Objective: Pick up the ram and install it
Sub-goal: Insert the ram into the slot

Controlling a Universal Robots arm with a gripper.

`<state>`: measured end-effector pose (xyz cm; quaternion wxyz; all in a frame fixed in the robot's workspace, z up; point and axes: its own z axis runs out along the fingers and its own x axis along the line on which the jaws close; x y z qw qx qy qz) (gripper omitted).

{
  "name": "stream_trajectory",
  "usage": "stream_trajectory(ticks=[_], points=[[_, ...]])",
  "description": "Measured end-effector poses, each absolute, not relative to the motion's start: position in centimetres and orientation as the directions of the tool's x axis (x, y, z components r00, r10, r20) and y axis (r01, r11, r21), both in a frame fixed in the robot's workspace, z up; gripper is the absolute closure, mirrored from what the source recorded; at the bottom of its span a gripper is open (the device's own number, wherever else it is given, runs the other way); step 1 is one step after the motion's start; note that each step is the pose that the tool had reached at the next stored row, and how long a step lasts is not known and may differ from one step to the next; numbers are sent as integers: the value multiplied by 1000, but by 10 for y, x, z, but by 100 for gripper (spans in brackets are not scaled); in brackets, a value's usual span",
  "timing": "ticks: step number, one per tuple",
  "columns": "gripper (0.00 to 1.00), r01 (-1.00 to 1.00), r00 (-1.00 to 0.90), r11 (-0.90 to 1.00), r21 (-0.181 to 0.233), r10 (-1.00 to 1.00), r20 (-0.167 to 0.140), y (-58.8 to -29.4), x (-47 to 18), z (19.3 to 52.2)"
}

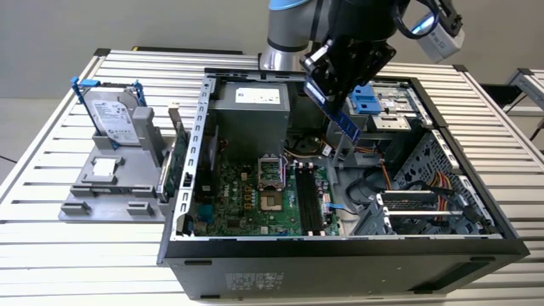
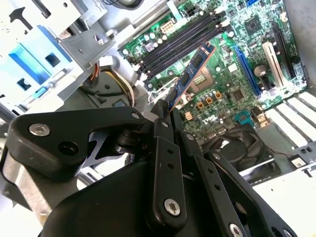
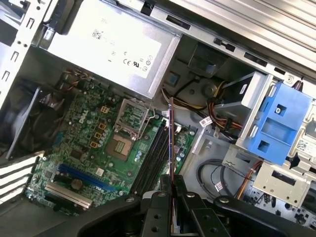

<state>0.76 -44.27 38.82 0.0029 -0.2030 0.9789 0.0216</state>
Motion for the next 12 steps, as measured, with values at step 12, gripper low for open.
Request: stream_trajectory(ticks=[12], points=[[100, -349, -937, 936, 41, -349, -14, -443, 8, 388]])
